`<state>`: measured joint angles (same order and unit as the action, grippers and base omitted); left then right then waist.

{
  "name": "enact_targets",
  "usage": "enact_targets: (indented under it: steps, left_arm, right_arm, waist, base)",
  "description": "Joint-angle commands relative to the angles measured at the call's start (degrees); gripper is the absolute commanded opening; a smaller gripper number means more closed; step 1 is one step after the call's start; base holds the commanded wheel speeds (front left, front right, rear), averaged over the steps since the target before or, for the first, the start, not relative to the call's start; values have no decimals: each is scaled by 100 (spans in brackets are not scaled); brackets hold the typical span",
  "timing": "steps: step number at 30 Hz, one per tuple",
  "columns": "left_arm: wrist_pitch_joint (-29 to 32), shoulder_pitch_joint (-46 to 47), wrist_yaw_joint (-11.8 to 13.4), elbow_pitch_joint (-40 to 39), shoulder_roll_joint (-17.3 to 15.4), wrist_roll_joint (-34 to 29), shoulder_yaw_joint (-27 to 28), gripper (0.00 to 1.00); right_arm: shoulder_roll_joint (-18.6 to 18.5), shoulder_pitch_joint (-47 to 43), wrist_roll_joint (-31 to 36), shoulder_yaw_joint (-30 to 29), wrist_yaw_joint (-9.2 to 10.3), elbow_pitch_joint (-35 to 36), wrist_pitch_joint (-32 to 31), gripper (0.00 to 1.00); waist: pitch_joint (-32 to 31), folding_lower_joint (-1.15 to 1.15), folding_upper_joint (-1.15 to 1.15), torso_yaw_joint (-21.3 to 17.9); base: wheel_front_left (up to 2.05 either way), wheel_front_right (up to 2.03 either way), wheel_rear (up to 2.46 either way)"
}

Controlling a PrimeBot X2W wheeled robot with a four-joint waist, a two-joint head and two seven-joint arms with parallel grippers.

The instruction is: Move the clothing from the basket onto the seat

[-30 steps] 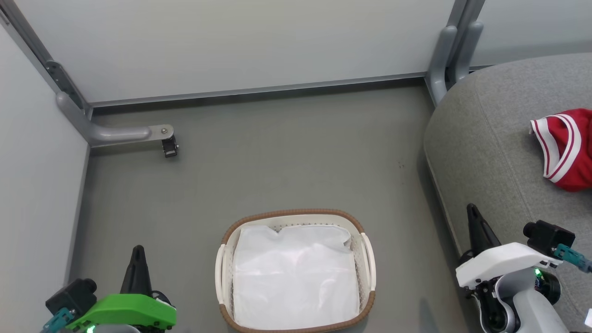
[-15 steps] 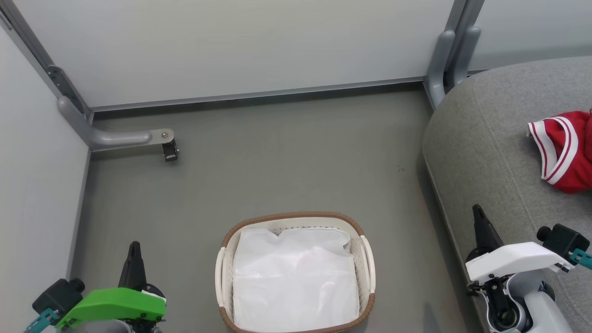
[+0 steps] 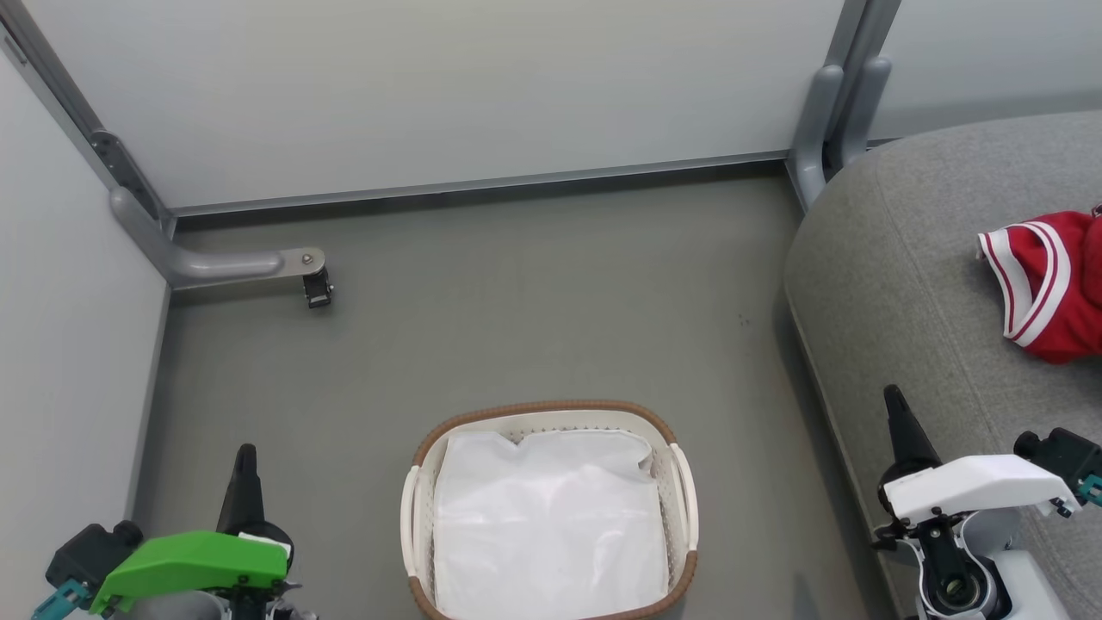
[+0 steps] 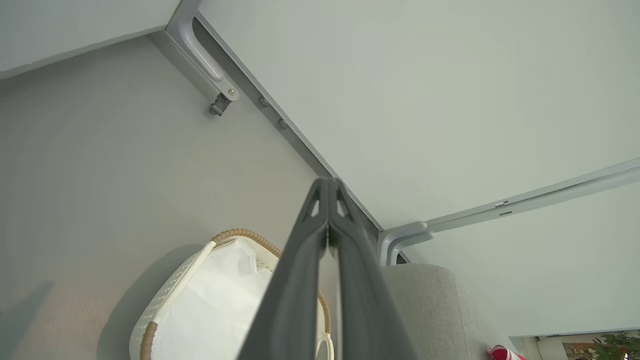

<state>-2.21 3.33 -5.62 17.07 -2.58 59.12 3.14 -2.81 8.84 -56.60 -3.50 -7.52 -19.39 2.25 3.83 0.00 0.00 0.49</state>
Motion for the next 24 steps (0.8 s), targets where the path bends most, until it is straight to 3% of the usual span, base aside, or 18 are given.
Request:
enact_targets:
  steps: [1,24]
  left_arm:
    - [35,174,-46,-71,-31,172,30,0]
    - [379,242,-106,-173,-38,1455,166,0]
  right_arm:
    - [-31,-11,-173,-35,2,88,-40,0]
    - [-25,-115,-1554,-148,3,280,-389,0]
  waist:
    - [-8,0,0,-1]
    - [-128,0,0,-17]
  base:
    - [0,0,0]
    - [0,0,0]
